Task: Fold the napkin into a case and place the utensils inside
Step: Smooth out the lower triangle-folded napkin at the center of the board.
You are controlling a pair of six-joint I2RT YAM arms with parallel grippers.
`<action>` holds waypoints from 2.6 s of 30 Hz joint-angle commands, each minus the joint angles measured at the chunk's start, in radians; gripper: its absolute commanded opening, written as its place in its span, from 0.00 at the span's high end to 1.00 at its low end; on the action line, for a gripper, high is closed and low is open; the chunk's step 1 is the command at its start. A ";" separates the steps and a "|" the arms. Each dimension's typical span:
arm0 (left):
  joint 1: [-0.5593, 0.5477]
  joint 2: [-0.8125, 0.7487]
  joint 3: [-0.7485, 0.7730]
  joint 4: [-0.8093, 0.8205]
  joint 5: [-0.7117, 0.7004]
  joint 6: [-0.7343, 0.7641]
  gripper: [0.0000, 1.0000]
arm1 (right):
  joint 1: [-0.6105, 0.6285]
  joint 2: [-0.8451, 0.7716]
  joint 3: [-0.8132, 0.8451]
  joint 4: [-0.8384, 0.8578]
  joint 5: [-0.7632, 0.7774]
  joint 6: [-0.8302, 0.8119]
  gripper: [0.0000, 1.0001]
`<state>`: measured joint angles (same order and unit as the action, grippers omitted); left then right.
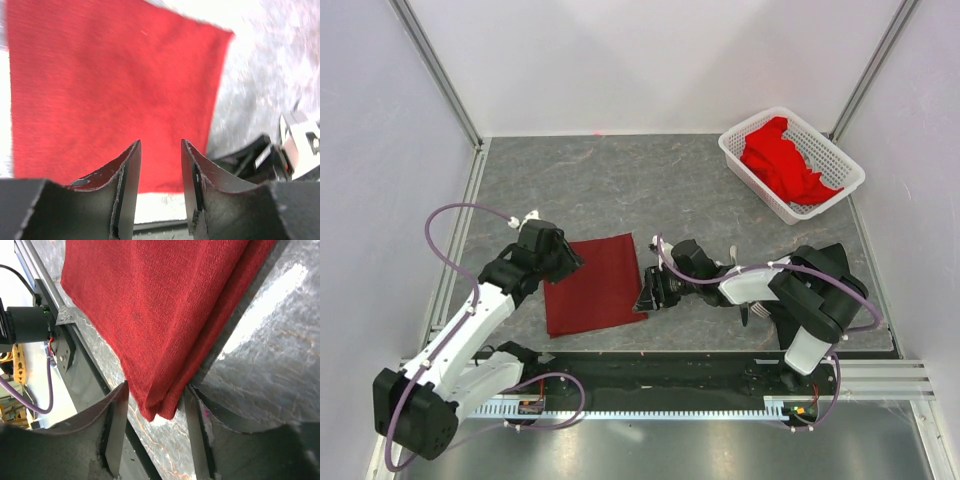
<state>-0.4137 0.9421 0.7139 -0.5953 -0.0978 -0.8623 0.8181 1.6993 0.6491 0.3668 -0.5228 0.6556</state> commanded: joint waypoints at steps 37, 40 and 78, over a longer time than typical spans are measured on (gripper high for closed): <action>0.397 0.463 -0.063 0.634 0.306 0.089 0.67 | -0.212 0.321 0.514 -0.186 0.222 -0.162 0.24; 0.397 0.466 -0.076 0.638 0.308 0.100 0.70 | -0.221 0.326 0.503 -0.187 0.244 -0.159 0.31; 0.293 0.232 -0.016 0.433 0.333 0.078 0.52 | -0.206 0.126 0.246 -0.163 0.107 -0.102 0.33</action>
<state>-0.0746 1.2289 0.7059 -0.0944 0.1864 -0.7692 0.5613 1.8683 1.0016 0.1337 -0.3344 0.5129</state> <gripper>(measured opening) 0.456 0.652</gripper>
